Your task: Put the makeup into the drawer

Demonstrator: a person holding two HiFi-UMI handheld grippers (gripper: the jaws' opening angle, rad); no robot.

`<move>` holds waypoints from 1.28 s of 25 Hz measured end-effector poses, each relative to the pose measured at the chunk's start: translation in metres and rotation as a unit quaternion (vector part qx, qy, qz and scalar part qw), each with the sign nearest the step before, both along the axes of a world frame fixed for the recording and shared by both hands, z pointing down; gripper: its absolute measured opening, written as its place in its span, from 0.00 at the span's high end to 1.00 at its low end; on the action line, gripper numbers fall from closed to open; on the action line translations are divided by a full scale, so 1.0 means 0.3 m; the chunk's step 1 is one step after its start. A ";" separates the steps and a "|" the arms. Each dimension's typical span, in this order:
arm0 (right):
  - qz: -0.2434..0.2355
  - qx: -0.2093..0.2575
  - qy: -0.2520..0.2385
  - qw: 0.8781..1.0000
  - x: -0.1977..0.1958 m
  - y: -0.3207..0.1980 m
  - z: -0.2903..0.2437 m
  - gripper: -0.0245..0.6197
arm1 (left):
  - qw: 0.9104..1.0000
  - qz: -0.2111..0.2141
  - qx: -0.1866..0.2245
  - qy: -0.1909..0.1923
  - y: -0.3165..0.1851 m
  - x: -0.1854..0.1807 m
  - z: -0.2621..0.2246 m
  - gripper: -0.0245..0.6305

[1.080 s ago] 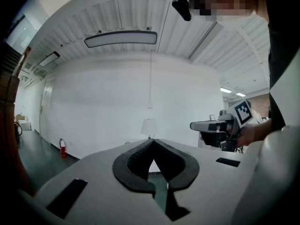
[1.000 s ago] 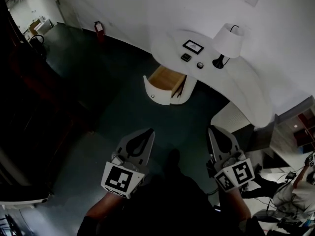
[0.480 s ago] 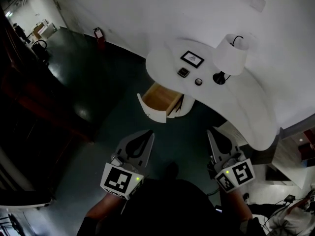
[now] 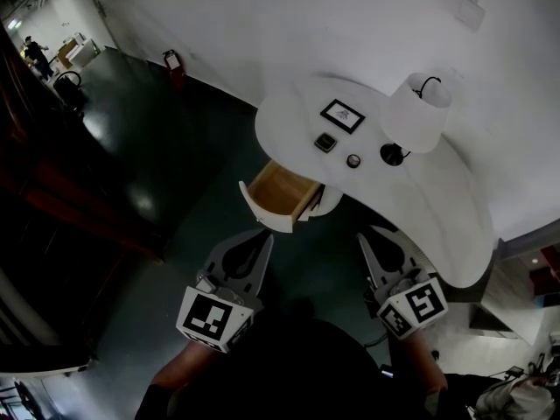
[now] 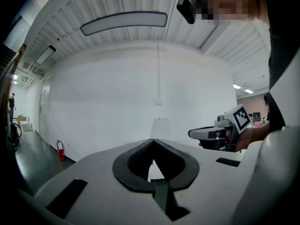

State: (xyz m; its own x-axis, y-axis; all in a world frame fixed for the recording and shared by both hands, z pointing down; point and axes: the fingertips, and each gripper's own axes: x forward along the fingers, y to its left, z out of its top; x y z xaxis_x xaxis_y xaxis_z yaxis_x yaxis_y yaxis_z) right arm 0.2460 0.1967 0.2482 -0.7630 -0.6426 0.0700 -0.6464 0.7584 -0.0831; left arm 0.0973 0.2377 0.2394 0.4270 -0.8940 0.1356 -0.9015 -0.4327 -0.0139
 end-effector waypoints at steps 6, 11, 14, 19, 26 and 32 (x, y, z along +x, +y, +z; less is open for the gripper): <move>0.020 -0.007 0.014 1.000 -0.111 -0.167 0.016 0.93 | 1.000 0.012 0.003 0.013 -0.190 -0.142 0.017 0.95; 0.041 -0.012 0.016 0.999 -0.280 -0.335 0.000 0.93 | 0.999 0.040 0.010 0.022 -0.384 -0.302 -0.010 0.95; 0.056 -0.014 0.020 0.998 -0.376 -0.422 -0.018 0.93 | 0.998 0.064 0.011 0.025 -0.483 -0.387 -0.020 0.95; 0.088 -0.020 0.026 0.996 -0.495 -0.522 -0.032 0.93 | 0.995 0.096 0.004 0.033 -0.617 -0.507 -0.024 0.95; 0.114 -0.044 0.035 0.992 -0.557 -0.604 0.028 0.93 | 0.989 0.140 -0.013 0.037 -0.748 -0.529 0.010 0.95; 0.114 -0.057 0.049 0.991 -0.507 -0.708 0.118 0.92 | 0.987 0.153 -0.023 0.031 -0.872 -0.472 0.059 0.95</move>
State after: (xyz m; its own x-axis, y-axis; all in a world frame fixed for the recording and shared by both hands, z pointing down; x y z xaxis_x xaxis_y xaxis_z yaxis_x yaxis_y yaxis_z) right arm 0.0939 -0.0158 0.2835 -0.5856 -0.7805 0.2189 -0.8085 0.5818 -0.0883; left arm -0.0442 -0.0238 0.2572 0.6855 -0.7149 0.1383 -0.7264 -0.6844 0.0627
